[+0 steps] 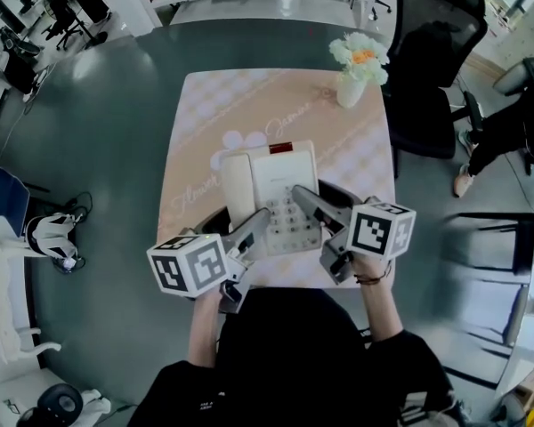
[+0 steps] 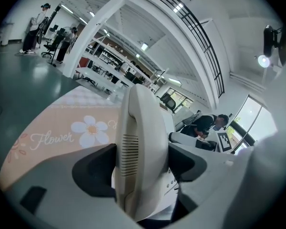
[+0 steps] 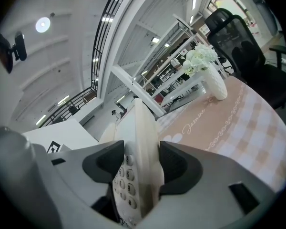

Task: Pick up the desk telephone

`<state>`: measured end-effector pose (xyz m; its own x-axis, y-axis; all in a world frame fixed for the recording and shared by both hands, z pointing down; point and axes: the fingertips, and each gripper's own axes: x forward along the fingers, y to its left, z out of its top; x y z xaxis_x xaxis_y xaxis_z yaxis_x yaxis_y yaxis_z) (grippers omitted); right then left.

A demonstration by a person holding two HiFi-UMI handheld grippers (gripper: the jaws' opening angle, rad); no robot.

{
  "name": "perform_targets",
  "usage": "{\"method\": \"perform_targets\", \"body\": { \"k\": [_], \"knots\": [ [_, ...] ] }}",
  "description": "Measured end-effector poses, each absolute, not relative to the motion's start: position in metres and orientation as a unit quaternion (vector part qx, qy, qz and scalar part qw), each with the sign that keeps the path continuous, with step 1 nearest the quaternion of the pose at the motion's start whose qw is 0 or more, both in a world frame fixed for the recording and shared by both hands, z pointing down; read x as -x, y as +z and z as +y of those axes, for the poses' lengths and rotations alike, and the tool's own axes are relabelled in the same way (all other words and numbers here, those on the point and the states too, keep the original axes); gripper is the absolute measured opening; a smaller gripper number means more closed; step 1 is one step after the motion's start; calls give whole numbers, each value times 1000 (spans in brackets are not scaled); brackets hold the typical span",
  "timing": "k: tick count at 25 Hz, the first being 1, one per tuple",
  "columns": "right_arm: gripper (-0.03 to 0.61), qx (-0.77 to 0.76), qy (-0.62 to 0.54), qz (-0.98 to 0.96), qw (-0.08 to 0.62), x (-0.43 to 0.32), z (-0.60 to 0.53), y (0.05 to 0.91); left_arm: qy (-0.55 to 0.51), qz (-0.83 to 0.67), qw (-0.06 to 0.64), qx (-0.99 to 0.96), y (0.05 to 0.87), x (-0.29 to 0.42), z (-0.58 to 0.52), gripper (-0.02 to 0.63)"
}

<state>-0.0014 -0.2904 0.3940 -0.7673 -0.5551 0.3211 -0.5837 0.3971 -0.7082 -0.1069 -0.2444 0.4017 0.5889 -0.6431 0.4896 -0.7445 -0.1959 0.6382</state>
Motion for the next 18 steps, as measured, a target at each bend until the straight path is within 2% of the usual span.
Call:
{"method": "perform_targets", "body": {
  "k": [18],
  "knots": [
    [221,-322,409,-854,-20,3,-289,361,49,-458,417,-784,372,105,-244,330]
  ]
}}
